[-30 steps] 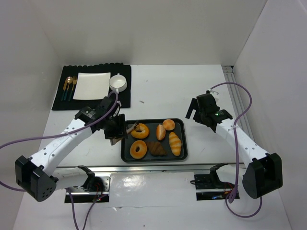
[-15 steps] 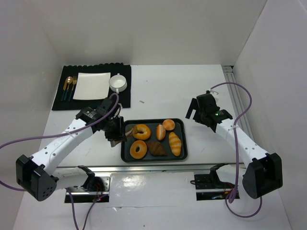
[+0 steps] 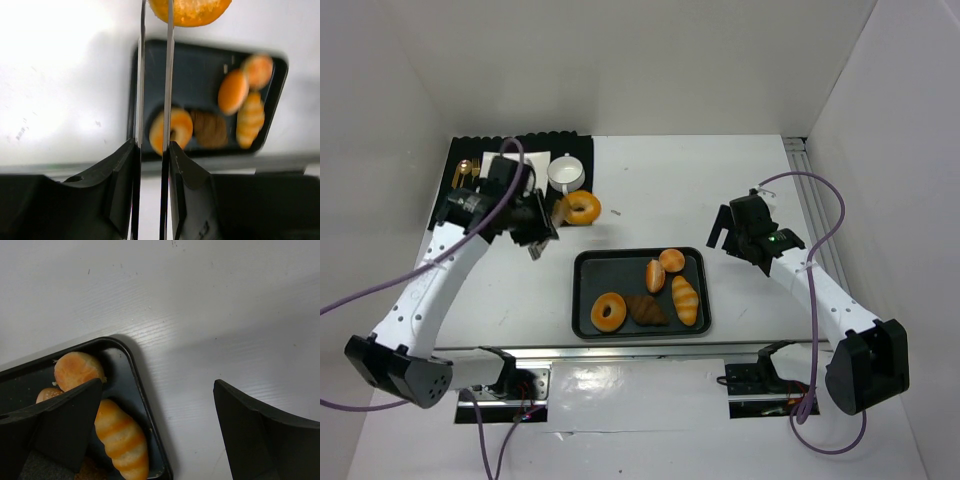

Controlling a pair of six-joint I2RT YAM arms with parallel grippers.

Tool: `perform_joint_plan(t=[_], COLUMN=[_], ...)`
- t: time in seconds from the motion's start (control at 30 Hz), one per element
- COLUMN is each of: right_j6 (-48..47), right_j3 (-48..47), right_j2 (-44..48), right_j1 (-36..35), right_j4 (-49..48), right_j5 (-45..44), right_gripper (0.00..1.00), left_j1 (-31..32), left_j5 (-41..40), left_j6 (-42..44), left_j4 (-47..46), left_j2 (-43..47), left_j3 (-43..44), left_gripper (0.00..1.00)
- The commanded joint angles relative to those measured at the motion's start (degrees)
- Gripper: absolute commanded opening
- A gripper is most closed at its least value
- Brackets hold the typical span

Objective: Place the bread

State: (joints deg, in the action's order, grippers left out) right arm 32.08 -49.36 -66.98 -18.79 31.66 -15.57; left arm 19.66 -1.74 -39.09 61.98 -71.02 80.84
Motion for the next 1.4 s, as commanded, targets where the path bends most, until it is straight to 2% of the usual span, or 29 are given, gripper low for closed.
perform_joint_plan(t=[0.0,0.27,0.37,0.5,0.67,0.77,0.8,1.0,1.03,1.07,1.13,1.3,1.37], right_j6=[0.1,0.1,0.1,0.1,0.1,0.1,0.1,0.1,0.1,0.1,0.1,0.1,0.1], right_j3=[-1.0,-1.5,-1.5,-1.5,-1.5,-1.5,-1.5,-1.0,-1.0,-1.0,-1.0,-0.5,-0.5], right_j2=[0.4,-0.1,-0.6,-1.2,-2.3,-2.3,-2.3,-1.7,-1.7,-1.1,-1.1,-1.1,-1.1], right_j1=[-0.4,-0.4,-0.4,-0.4,-0.4,-0.4,-0.4,-0.4,-0.4,-0.4,-0.4,-0.4,-0.4], right_j4=[-3.2,-2.7,-3.2,-3.2,-3.2,-3.2,-3.2,-3.2,-3.2,-3.2,-3.2,-3.2,-3.2], right_j5=[0.1,-0.4,-0.4,-0.4,-0.4,-0.4,-0.4,-1.0,-0.4,-0.4,0.1,0.6,0.6], right_gripper=[0.99,0.99,0.99,0.99,0.99,0.99,0.99,0.99,0.99,0.99,0.99,0.99,0.99], left_j1=[-7.9,-26.7,-31.7,-35.1,-36.3,-36.3,-36.3,-36.3,-36.3,-36.3,-36.3,-36.3,-36.3], left_j5=[-3.2,2.9,6.3,7.5,8.3,8.9,8.9,9.4,8.8,8.8,8.2,7.1,6.4], left_j6=[2.9,3.6,2.3,0.9,0.1,0.1,0.1,1.3,1.3,2.2,3.5,4.8,5.3], left_j4=[-4.3,-13.1,-17.2,-20.4,-20.9,-20.9,-20.0,-20.0,-20.0,-19.4,-18.8,-16.6,-15.6], left_j2=[-3.4,-17.3,-20.3,-26.3,-34.1,-35.4,-36.1,-29.1,-27.9,-25.8,-24.1,-22.9,-23.5], left_j3=[5.5,11.8,11.8,14.4,17.7,19.4,19.4,18.7,18.7,18.7,18.7,19.3,19.3], left_gripper=[0.00,0.00,0.00,0.00,0.01,0.17,0.28,0.44,0.44,0.51,0.58,0.58,0.54])
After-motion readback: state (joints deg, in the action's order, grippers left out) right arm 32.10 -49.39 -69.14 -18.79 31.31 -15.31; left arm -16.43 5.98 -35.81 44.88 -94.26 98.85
